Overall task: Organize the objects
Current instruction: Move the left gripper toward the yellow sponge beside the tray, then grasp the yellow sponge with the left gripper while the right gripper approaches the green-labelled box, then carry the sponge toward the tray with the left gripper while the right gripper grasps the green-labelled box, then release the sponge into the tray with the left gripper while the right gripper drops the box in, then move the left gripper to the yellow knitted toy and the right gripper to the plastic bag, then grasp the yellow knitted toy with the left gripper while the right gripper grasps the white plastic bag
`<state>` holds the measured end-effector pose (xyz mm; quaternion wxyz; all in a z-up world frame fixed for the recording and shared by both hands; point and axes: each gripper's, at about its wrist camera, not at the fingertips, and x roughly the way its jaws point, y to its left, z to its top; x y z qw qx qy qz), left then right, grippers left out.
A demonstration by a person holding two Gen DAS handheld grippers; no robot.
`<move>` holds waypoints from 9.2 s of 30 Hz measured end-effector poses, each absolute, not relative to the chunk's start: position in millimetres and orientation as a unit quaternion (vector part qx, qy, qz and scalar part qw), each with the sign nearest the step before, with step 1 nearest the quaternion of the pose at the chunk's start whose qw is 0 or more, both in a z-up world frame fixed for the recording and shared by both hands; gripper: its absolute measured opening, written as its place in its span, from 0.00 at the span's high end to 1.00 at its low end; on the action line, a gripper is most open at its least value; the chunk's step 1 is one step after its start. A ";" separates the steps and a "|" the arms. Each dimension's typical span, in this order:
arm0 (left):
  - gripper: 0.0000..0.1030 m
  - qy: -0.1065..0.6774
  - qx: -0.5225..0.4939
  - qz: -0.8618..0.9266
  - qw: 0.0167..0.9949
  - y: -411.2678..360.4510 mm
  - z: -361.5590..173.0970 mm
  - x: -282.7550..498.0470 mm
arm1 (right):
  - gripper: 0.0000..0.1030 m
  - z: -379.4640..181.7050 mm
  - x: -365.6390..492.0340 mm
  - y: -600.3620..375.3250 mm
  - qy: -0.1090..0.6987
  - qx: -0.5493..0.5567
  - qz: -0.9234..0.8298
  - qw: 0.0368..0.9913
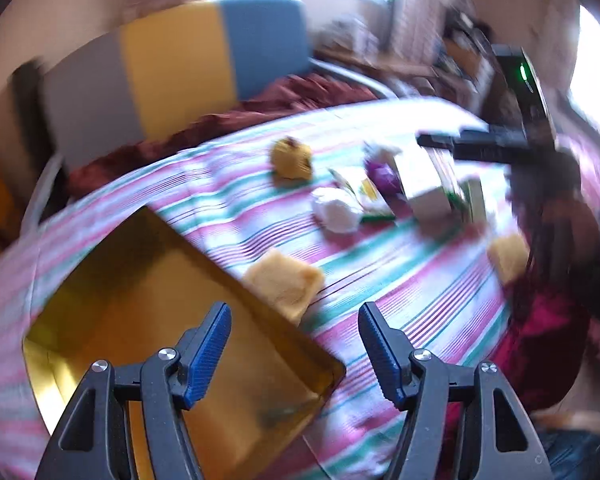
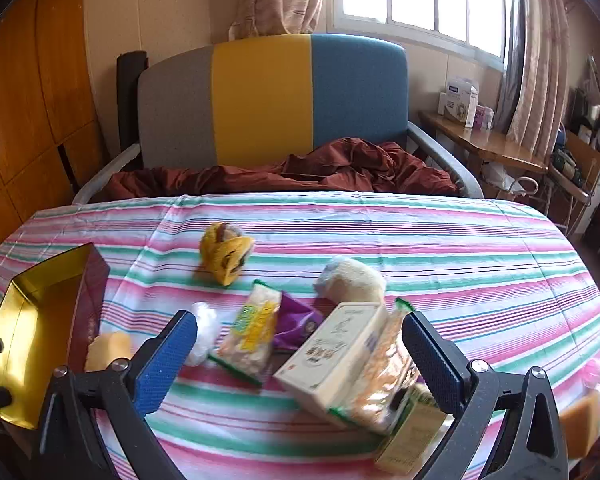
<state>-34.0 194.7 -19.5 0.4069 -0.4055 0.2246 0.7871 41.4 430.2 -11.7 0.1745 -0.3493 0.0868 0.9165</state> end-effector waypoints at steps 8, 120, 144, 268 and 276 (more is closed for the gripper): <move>0.35 0.333 -0.460 0.705 0.424 254.1 -70.8 -72.3 | 0.00 -21.6 46.2 466.3 0.189 -0.335 0.910 0.153; 0.36 0.035 -0.445 0.887 0.121 -29.6 -72.2 -28.3 | 0.71 -105.1 28.2 310.9 0.098 -0.524 0.846 0.011; 0.31 -0.057 -0.398 0.912 0.077 -82.2 -36.1 -31.6 | 0.71 -34.4 -28.0 200.4 0.077 -0.473 0.871 -0.110; 0.54 0.053 -0.463 0.813 0.350 318.4 -38.3 -137.6 | 0.00 -51.1 67.8 553.2 0.407 -0.332 0.836 0.160; 0.54 0.044 -0.439 0.814 0.378 244.8 -22.0 -59.5 | 0.00 -49.9 55.9 544.8 0.383 -0.340 0.848 0.134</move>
